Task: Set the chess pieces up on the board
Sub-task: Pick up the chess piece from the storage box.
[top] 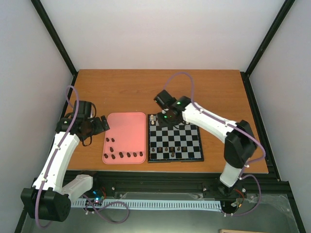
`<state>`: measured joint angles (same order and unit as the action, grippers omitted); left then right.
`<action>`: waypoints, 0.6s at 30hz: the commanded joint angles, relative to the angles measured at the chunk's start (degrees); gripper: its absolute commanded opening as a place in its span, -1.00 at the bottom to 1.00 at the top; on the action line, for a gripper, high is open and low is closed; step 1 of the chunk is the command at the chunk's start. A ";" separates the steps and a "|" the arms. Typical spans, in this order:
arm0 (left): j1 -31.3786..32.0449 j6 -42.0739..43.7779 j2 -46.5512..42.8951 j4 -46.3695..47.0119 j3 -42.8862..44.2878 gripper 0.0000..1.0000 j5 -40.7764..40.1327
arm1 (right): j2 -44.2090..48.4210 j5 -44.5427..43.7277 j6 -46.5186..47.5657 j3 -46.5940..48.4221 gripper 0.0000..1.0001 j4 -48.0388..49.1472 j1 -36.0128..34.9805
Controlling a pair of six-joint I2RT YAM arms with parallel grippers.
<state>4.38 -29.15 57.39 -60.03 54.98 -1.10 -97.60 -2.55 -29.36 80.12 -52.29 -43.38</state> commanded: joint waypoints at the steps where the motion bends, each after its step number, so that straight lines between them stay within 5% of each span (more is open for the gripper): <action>1: -0.40 0.47 0.00 -0.23 2.99 1.00 -0.81 | -6.84 3.94 1.69 9.77 -0.25 0.20 -5.28; 18: -0.37 -1.93 -3.54 -2.24 3.03 0.99 -1.24 | -31.66 16.22 3.27 37.57 -0.21 3.41 -13.63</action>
<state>4.38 -29.98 54.89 -61.01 55.92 -1.83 -124.44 10.07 -26.98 112.03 -48.45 -55.00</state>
